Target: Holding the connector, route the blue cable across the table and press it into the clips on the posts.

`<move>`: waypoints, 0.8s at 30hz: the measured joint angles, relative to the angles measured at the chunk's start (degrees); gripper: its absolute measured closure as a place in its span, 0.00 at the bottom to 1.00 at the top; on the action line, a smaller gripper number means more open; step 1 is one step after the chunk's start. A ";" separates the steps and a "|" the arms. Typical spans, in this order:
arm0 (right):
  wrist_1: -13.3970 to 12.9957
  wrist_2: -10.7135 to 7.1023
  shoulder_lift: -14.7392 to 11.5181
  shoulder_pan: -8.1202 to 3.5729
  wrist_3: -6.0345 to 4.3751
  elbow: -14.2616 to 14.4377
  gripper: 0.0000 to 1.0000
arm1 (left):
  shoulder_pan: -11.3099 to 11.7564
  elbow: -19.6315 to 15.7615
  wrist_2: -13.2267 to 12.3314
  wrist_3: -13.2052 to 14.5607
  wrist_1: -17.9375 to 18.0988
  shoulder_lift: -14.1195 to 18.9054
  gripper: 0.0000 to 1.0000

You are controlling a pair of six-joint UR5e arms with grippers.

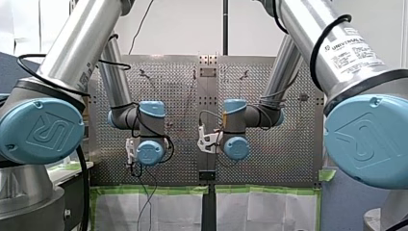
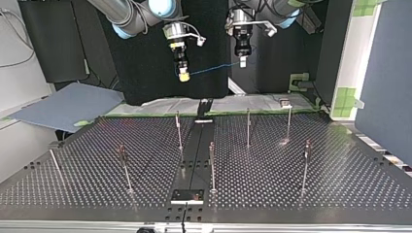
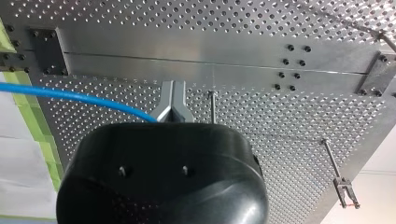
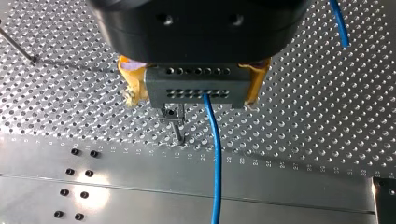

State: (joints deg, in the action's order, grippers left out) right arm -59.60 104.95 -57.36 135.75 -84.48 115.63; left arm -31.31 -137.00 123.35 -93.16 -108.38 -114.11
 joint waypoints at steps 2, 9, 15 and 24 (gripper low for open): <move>0.00 0.00 0.00 0.00 0.00 0.00 1.00 | 0.00 0.00 0.00 0.00 0.00 0.00 1.00; 0.00 0.00 0.00 0.00 0.00 0.00 1.00 | 0.00 0.00 0.00 0.00 0.00 0.00 1.00; 0.00 0.00 0.00 0.00 0.00 0.00 1.00 | 0.00 0.00 0.00 0.00 0.00 0.00 1.00; 0.00 0.01 0.00 -0.01 0.00 0.05 1.00 | -0.53 0.66 0.06 0.13 -0.92 -1.15 1.00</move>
State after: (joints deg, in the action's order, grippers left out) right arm -59.60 104.96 -57.36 135.74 -84.48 115.68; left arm -31.84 -136.34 123.41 -93.03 -109.31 -115.26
